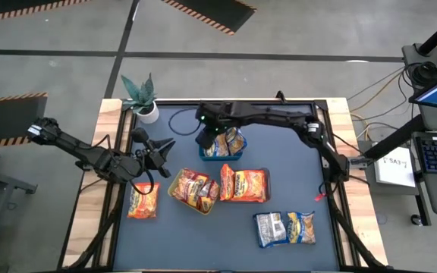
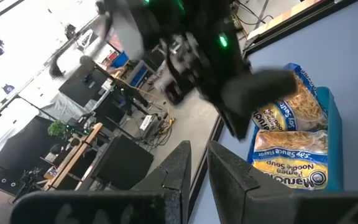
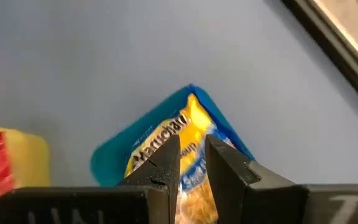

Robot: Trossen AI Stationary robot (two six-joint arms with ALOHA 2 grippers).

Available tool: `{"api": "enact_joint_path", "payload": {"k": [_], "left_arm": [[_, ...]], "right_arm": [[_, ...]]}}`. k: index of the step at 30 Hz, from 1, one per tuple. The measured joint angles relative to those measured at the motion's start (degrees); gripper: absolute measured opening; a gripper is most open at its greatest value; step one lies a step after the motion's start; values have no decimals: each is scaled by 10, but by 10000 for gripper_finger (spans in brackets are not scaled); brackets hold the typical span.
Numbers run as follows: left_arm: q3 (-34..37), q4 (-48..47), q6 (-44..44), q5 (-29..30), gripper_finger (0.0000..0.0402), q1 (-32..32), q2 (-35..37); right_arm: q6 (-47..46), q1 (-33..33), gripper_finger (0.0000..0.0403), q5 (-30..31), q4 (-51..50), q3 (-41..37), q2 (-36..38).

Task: Sort Maruchan noodles
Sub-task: Put the blue noodle pack into the blue bin

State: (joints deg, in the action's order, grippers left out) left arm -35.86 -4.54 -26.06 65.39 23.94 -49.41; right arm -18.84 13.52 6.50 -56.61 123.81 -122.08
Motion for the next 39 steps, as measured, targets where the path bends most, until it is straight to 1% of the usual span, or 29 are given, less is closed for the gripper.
{"api": "enact_joint_path", "payload": {"k": [7,11,18,24,31,36,39], "left_arm": [[0,0,0,0,37,0,0],[0,0,0,0,37,0,0],[0,0,0,0,37,0,0],[0,0,0,0,37,0,0],[0,0,0,0,37,0,0],[0,0,0,0,37,0,0],[0,0,0,0,37,0,-2]], "right_arm": [[14,-4,66,52,16,-30,-47],[30,-4,66,55,21,-30,-76],[30,-6,65,50,24,-29,-109],[30,-6,65,51,19,-27,-102],[18,-7,65,78,-5,-23,-53],[1,-8,65,91,-34,-25,-54],[-7,-8,65,92,-34,-47,-54]]}}
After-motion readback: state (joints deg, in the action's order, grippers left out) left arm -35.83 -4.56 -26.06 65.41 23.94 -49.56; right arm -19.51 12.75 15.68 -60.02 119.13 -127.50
